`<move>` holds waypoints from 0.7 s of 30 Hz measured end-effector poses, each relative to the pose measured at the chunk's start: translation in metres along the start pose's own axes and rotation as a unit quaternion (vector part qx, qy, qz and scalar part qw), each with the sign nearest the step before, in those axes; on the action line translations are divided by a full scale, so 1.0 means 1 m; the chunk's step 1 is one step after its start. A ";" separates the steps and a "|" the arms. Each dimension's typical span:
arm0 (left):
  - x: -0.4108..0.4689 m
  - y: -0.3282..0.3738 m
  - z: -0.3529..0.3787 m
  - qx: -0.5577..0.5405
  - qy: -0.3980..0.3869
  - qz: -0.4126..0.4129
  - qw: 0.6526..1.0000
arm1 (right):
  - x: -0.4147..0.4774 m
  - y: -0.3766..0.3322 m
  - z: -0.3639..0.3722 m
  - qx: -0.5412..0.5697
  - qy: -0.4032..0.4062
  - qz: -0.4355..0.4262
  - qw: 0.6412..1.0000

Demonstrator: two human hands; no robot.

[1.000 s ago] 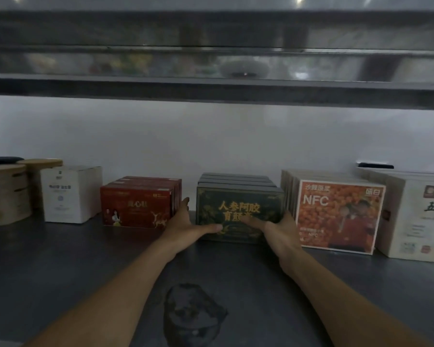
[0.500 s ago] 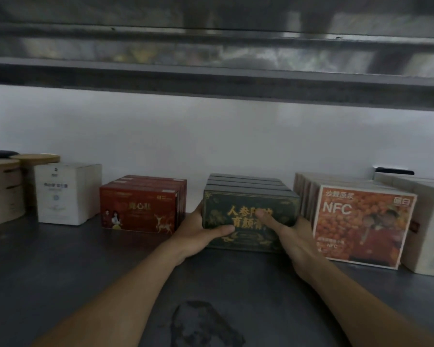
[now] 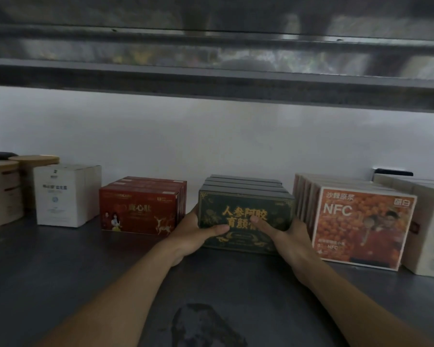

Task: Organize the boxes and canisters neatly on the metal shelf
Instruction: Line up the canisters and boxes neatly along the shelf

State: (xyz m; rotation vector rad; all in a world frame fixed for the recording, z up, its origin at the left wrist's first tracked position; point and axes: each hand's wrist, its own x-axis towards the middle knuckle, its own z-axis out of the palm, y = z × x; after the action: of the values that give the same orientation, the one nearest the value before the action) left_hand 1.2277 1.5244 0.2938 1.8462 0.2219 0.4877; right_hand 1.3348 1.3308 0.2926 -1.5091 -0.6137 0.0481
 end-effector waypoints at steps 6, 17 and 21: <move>0.001 0.002 0.001 0.010 -0.006 -0.002 1.000 | -0.001 0.001 0.000 -0.016 0.030 -0.004 0.999; -0.001 0.003 0.003 0.018 -0.010 0.004 1.000 | -0.004 -0.005 -0.002 0.010 0.014 0.004 1.000; -0.002 0.003 0.004 0.019 -0.005 0.006 1.000 | -0.004 -0.005 -0.002 0.028 0.004 0.016 0.999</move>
State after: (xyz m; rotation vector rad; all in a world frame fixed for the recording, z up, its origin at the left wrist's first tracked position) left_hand 1.2270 1.5189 0.2951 1.8872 0.2135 0.4853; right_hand 1.3300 1.3266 0.2963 -1.4645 -0.5778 0.0839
